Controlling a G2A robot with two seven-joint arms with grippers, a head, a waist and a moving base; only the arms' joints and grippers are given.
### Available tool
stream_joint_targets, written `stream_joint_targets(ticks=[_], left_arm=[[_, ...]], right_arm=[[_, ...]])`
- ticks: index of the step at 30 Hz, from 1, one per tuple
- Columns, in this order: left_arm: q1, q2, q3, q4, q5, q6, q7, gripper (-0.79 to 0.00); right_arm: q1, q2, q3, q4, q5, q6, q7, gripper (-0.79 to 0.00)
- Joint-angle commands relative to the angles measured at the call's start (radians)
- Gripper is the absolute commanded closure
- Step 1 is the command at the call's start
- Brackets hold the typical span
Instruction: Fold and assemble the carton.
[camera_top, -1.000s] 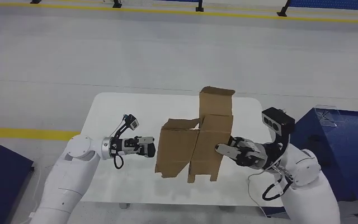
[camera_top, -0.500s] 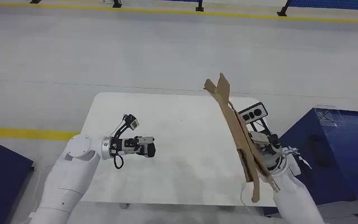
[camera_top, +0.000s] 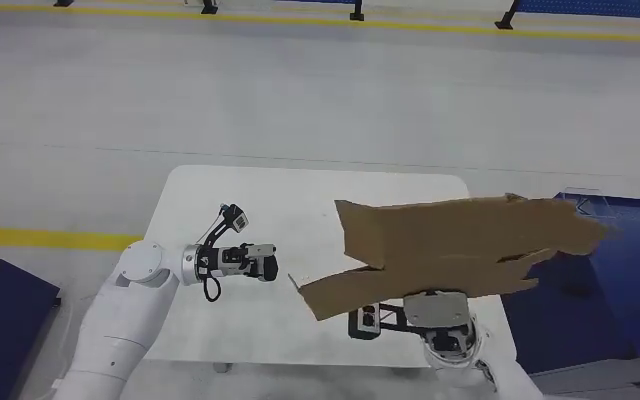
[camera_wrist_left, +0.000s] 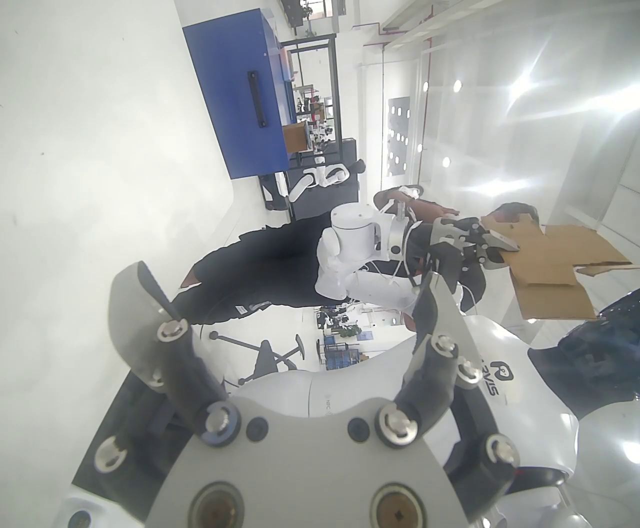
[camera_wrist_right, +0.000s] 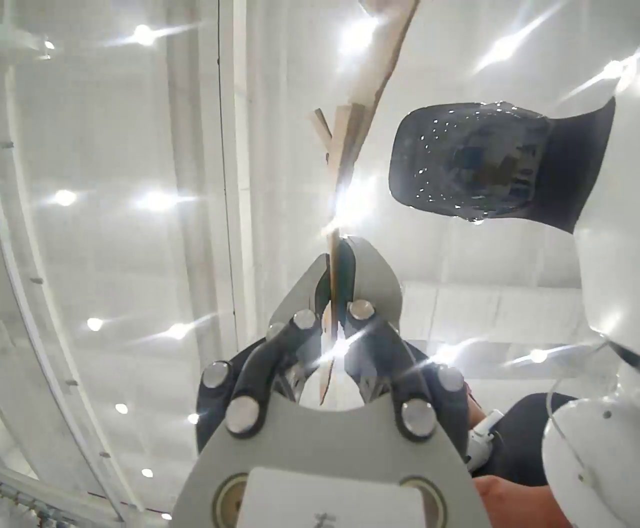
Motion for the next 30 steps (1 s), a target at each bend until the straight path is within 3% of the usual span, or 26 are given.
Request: stream_joint_targets(ticks=[1,4,7,12,15,22,26,30], left_arm=[[0.000,0.000,0.000,0.000,0.000,0.000,0.000,-0.785],[0.000,0.000,0.000,0.000,0.000,0.000,0.000,-0.785],[0.000,0.000,0.000,0.000,0.000,0.000,0.000,-0.785],[0.000,0.000,0.000,0.000,0.000,0.000,0.000,-0.785],[0.000,0.000,0.000,0.000,0.000,0.000,0.000,-0.785],[0.000,0.000,0.000,0.000,0.000,0.000,0.000,-0.785],[0.000,0.000,0.000,0.000,0.000,0.000,0.000,-0.785],[0.000,0.000,0.000,0.000,0.000,0.000,0.000,-0.785]], right_arm=[[-0.005,-0.001,-0.005,-0.005,0.006,0.002,-0.032,0.000],[0.001,-0.006,0.009,-0.004,-0.024,-0.030,-0.038,0.000],[0.021,-0.016,0.051,-0.011,-0.168,-0.152,0.044,0.000],[0.064,-0.032,0.126,0.046,-0.618,-0.544,0.366,0.000],[0.075,-0.041,0.171,0.100,-0.763,-0.805,0.458,0.000],[0.083,-0.051,0.277,0.191,-1.062,-1.268,0.493,0.000],[0.065,-0.058,0.308,0.247,-1.223,-1.495,0.449,0.000],[0.055,-0.065,0.292,0.297,-1.249,-1.526,0.395,0.000]])
